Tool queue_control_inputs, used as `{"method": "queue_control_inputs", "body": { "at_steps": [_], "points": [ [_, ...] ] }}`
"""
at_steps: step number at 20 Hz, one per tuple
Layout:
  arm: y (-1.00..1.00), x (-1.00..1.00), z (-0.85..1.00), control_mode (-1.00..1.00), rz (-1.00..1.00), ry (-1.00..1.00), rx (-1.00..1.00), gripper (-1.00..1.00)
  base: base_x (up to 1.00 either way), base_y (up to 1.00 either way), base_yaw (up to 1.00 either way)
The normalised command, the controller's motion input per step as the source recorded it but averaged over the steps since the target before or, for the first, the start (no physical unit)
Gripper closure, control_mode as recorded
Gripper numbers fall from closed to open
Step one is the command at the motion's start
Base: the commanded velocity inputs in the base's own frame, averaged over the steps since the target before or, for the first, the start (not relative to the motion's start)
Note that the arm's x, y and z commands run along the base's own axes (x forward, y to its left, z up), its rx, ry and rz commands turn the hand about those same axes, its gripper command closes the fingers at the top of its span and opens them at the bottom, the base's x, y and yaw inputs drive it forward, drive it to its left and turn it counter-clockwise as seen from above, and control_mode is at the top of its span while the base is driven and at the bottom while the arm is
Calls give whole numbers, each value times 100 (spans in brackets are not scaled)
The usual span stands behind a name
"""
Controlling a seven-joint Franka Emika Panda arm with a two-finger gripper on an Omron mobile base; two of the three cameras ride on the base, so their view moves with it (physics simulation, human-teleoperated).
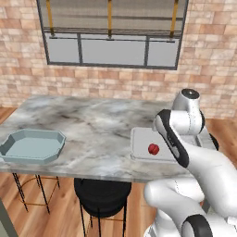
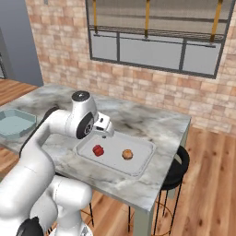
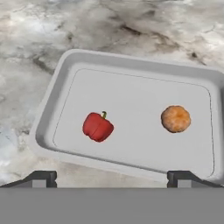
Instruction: Place the cold items (bell pepper and tangerine) from the fridge in one tupperware on the dining counter. Place the warm items (kebab skewer and hot dog) in the stove area in another tupperware.
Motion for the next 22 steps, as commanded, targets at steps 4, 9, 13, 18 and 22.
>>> {"method": "queue_control_inputs", "body": {
  "at_steps": [4, 9, 13, 18, 22],
  "points": [
    [15, -38, 68, -100, 0, 0, -8, -100, 0, 0, 0],
    [7, -33, 55, -100, 0, 0, -6, -100, 0, 0, 0],
    [8, -52, 57, -100, 7, -1, -9, -100, 0, 0, 0],
    [17, -49, 45, -100, 9, -4, -8, -100, 0, 0, 0],
    [11, -62, 9, -100, 0, -19, 0, -100, 0, 0, 0]
  ]
}}
